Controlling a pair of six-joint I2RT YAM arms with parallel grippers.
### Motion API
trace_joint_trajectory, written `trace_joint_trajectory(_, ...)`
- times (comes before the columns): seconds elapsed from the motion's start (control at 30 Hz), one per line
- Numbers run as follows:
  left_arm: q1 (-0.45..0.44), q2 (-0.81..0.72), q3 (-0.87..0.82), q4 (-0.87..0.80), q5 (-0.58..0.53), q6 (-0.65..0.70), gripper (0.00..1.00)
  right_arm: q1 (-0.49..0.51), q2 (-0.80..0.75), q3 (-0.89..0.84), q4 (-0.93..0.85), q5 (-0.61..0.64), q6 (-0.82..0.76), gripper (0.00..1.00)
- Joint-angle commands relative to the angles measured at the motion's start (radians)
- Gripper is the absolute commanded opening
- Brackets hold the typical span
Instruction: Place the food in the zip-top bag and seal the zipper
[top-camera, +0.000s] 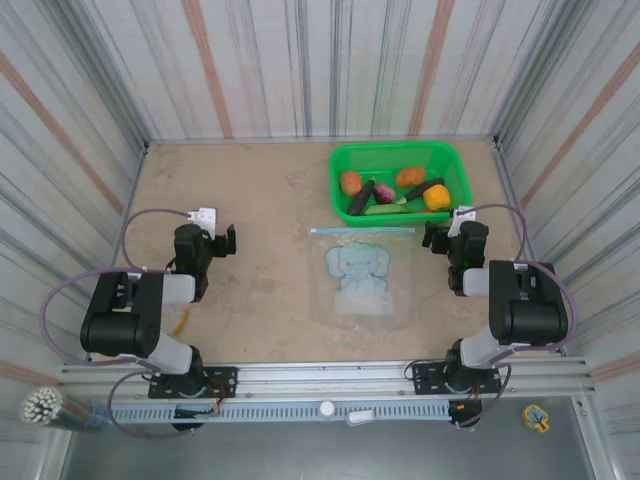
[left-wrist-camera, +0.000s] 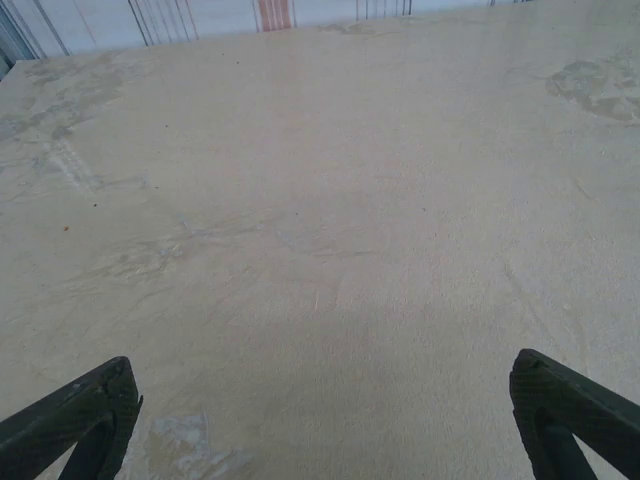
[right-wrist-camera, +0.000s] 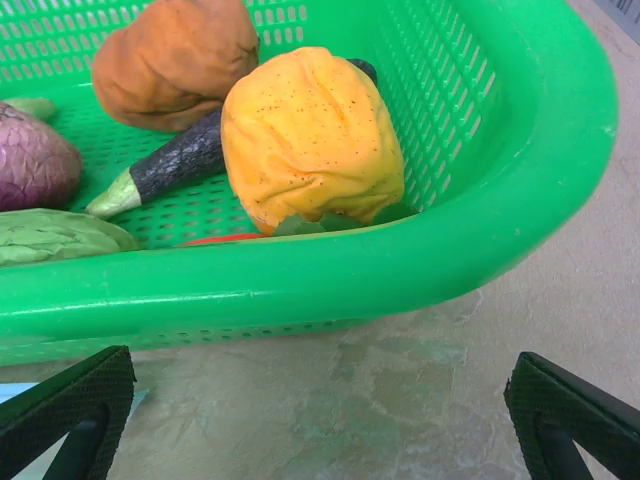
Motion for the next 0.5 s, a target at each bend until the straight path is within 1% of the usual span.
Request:
trace_joint_trajectory(0.0,-0.021,0.006,-0.009,0.067,-0.058,0.016,0.98,0.005,0.015,0.024,0.023,-0.015,0.013,0.99)
trace_joint_trajectory(0.07,-0.026,0.009,-0.004,0.063,-0.069,0.015,0.99,0.005,0.015,0.025,0.023,-0.014,0.014,0.99)
trace_joint_trajectory(0.13,-0.017,0.009,0.0,0.053,-0.052,0.011,0.99,0.005,0.014,0.027,0.023,-0.015,0.013,0.99)
trace_joint_trajectory(0.47,-0.013,0.008,-0.001,0.054,-0.049,0.009,0.99,0.006,0.014,0.024,0.023,-0.014,0.014,0.99)
